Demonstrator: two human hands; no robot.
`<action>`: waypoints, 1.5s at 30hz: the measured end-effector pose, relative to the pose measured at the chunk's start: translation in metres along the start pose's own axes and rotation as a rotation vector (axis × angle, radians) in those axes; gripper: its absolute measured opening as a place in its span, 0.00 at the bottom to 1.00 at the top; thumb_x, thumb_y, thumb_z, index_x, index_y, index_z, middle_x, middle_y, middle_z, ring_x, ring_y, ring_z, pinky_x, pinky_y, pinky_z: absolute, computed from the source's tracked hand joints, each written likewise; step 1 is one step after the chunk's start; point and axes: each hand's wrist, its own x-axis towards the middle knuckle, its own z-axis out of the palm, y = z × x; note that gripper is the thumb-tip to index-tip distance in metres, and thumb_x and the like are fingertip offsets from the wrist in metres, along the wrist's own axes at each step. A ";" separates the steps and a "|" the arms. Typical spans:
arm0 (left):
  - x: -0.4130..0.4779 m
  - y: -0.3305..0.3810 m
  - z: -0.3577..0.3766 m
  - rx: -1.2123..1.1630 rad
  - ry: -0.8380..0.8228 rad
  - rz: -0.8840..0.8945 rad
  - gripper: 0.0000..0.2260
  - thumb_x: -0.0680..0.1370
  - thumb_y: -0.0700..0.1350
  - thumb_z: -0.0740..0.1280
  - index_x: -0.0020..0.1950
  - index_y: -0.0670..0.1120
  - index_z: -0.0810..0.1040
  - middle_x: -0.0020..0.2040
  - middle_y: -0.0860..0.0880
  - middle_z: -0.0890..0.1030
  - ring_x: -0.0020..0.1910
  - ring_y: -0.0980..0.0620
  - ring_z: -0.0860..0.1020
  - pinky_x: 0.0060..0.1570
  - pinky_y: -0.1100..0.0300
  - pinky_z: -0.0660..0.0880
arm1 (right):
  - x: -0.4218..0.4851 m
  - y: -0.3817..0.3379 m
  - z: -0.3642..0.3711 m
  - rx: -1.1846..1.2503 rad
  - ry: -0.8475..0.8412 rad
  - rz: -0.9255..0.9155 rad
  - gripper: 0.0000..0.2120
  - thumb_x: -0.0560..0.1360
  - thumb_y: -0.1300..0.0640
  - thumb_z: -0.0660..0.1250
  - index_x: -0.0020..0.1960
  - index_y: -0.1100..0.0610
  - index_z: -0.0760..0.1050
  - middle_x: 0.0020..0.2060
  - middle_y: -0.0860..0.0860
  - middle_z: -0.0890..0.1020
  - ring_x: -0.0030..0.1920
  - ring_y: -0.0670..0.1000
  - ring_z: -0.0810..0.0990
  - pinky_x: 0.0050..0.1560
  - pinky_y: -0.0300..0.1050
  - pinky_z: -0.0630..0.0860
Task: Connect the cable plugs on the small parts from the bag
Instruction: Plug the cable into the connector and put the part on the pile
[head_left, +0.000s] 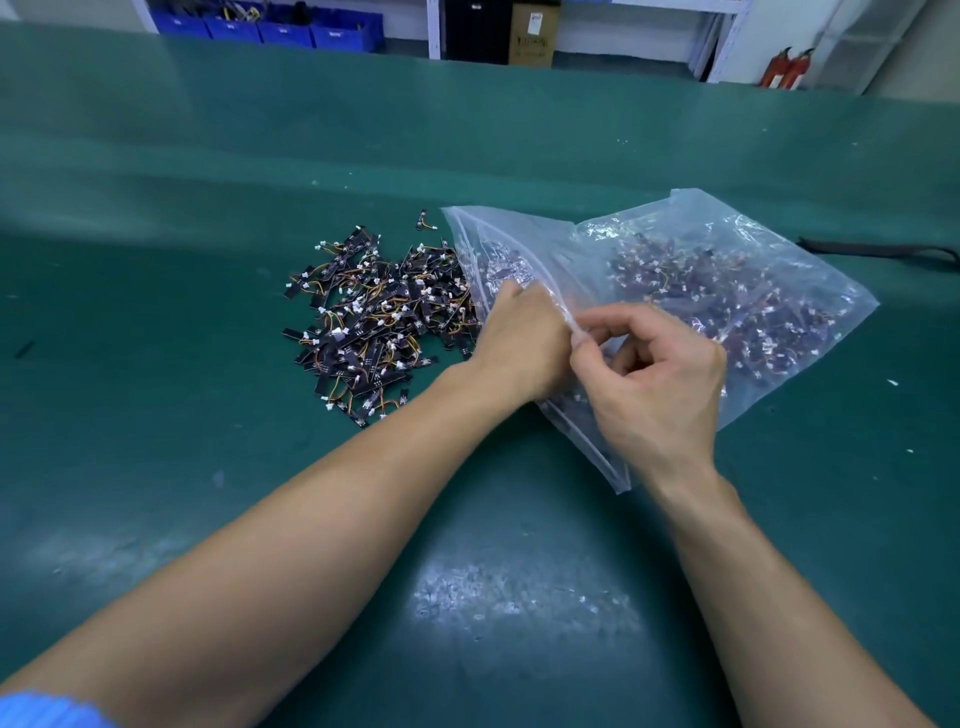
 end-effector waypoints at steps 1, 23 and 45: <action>-0.003 -0.007 -0.004 0.041 0.029 0.003 0.11 0.80 0.46 0.61 0.40 0.48 0.78 0.41 0.50 0.76 0.54 0.45 0.74 0.51 0.54 0.59 | -0.001 0.000 0.001 0.000 -0.019 0.001 0.10 0.69 0.60 0.71 0.45 0.46 0.83 0.34 0.41 0.81 0.27 0.45 0.72 0.34 0.34 0.69; -0.070 -0.100 -0.018 0.192 0.221 -0.187 0.08 0.77 0.57 0.71 0.52 0.56 0.85 0.43 0.57 0.76 0.53 0.49 0.70 0.52 0.54 0.57 | -0.013 0.011 0.014 -0.105 -0.397 0.155 0.05 0.73 0.55 0.75 0.43 0.45 0.84 0.35 0.34 0.82 0.31 0.39 0.77 0.36 0.27 0.69; -0.078 -0.080 -0.019 0.000 0.656 0.241 0.07 0.82 0.49 0.69 0.50 0.50 0.85 0.45 0.52 0.78 0.44 0.46 0.71 0.44 0.49 0.68 | -0.017 0.000 0.017 0.129 -0.491 0.156 0.10 0.76 0.43 0.68 0.39 0.45 0.82 0.31 0.37 0.80 0.27 0.41 0.69 0.30 0.34 0.64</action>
